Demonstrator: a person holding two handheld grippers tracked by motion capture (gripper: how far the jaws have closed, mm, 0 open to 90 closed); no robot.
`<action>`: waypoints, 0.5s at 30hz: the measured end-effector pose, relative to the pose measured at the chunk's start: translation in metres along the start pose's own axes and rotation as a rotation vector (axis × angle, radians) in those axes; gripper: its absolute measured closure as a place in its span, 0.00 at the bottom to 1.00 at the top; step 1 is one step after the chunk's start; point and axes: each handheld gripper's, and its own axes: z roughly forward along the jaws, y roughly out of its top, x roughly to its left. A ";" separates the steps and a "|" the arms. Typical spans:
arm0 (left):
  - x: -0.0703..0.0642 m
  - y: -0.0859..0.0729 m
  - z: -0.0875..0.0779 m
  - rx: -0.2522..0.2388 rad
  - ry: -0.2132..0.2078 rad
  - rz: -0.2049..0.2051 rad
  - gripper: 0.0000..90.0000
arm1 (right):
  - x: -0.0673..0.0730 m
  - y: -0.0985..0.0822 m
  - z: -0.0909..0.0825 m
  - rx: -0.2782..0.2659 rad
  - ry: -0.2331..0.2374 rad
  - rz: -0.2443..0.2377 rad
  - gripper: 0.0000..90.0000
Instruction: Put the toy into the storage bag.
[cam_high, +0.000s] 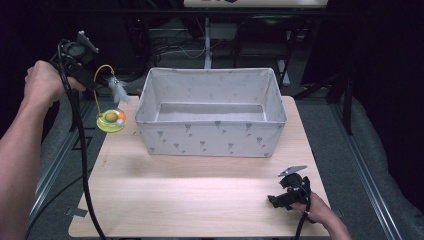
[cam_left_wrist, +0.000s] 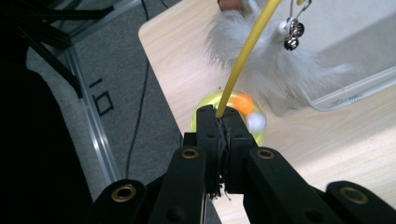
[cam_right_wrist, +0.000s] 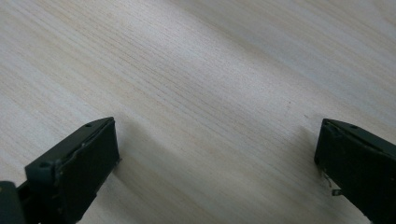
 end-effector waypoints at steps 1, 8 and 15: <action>0.000 0.002 -0.002 -0.001 0.003 0.002 0.98 | 0.000 0.000 0.000 0.000 0.000 -0.001 0.00; -0.001 0.016 -0.016 -0.006 0.032 0.010 0.98 | 0.000 0.000 0.000 0.000 0.001 0.001 0.00; -0.002 0.028 -0.030 -0.021 0.058 0.019 0.98 | 0.000 0.000 0.000 0.004 0.000 0.002 0.00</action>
